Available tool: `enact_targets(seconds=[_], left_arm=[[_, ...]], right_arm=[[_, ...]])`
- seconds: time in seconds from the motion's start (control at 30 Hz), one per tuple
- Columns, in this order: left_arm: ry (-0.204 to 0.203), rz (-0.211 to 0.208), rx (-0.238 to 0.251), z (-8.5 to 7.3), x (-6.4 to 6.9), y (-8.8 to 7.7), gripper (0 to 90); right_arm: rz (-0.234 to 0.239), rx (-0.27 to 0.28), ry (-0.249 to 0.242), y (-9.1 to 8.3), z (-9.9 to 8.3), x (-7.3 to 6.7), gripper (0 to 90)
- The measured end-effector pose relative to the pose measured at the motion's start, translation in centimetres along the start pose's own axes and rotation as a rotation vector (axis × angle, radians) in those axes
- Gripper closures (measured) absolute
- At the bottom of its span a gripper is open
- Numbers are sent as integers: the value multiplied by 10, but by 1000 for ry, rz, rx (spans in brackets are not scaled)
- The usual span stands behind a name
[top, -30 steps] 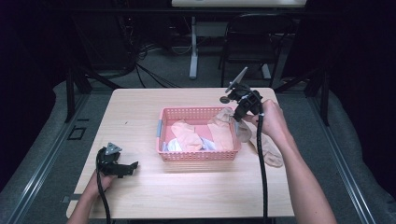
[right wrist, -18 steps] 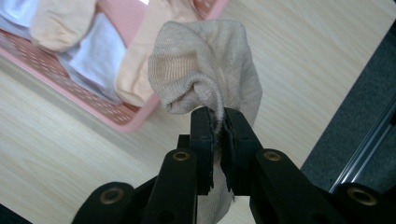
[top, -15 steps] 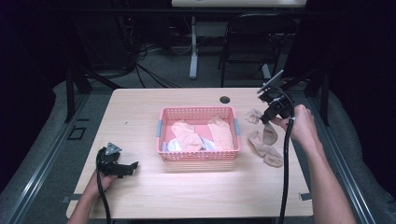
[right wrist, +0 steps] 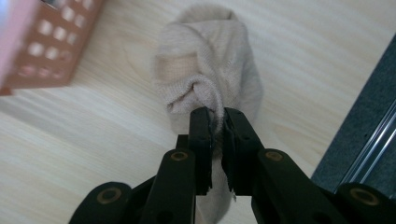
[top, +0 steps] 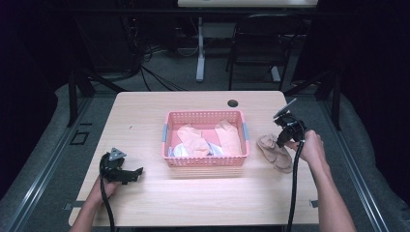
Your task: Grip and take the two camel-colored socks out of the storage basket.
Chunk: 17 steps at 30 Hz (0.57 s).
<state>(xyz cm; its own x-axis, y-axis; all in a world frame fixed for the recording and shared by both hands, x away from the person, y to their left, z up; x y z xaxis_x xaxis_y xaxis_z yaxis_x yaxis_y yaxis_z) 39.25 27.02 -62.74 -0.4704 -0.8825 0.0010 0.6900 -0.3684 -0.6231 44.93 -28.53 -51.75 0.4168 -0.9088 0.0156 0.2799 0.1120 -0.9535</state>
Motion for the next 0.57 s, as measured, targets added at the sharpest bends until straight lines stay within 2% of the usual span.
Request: enact_targets(seconds=[0.03, 0.1, 0.13, 0.2, 0.23, 0.33, 0.37, 0.4, 0.43, 0.57], left_arm=[[0, 0, 0, 0, 0, 0, 0], [0, 0, 0, 0, 0, 0, 0], [0, 0, 0, 0, 0, 0, 0], [0, 0, 0, 0, 0, 0, 0], [0, 0, 0, 0, 0, 0, 0], [0, 0, 0, 0, 0, 0, 0], [0, 0, 0, 0, 0, 0, 0], [0, 0, 0, 0, 0, 0, 0], [0, 0, 0, 0, 0, 0, 0], [0, -1, 0, 0, 0, 0, 0]], right_arm=[[10, 4, 15, 8, -3, 1, 812], [45, -29, 25, 23, -9, 3, 789], [64, -33, 28, 25, -10, 4, 779], [79, -28, 44, 26, -12, 6, 671], [90, -18, 53, 24, -12, 8, 557], [79, 29, 51, 10, -13, 11, 343], [76, 51, 62, 7, -13, 11, 301], [74, 55, 54, 2, -13, 13, 260], [77, 88, 62, -3, -14, 12, 220], [85, 118, 51, -19, -16, 15, 179]])
Point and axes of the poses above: each handheld gripper's, and its own axes: y roughly forward along the jaws, z roughly out of its top, x roughly to its right, the point moved 5 cm from there along y, roughly forward along the jaws, and after that the axes turned 6 degrees about x, right-handed, at the moved point
